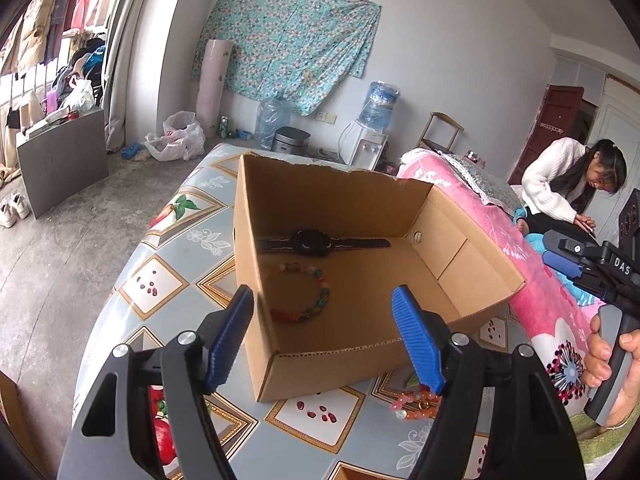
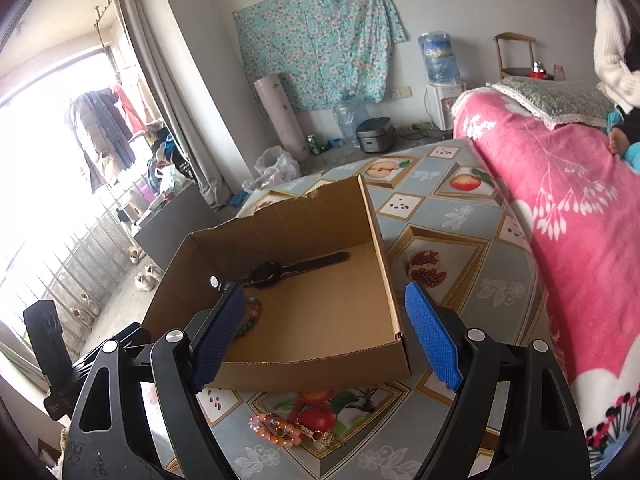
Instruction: Organize jewelry
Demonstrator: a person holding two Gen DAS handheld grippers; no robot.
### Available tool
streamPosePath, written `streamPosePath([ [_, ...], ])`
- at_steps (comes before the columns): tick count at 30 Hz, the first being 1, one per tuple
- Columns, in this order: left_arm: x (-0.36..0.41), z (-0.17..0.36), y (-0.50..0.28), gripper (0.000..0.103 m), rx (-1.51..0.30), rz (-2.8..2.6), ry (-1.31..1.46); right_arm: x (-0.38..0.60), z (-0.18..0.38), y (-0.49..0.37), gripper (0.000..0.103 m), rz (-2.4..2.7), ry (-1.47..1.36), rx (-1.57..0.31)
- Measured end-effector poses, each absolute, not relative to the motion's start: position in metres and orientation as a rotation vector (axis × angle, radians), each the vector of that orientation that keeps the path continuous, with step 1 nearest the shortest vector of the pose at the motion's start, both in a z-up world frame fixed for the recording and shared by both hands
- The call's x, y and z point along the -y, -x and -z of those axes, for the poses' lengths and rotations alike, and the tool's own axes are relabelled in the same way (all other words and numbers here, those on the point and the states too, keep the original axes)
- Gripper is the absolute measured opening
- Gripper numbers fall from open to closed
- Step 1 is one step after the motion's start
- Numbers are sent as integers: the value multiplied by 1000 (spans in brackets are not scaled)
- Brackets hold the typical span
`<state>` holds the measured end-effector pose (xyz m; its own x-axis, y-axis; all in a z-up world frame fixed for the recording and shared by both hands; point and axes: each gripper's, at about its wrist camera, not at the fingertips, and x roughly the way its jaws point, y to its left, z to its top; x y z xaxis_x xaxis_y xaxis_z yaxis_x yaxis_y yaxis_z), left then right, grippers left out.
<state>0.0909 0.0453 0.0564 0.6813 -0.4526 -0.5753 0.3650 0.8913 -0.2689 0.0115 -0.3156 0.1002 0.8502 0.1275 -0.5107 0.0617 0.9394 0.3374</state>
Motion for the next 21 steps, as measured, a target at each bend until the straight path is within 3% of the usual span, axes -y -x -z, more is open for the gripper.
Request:
streamPosePath([
  [21, -9, -22, -58, 80, -679, 424, -188, 337, -49, 18, 79, -10, -486, -640],
])
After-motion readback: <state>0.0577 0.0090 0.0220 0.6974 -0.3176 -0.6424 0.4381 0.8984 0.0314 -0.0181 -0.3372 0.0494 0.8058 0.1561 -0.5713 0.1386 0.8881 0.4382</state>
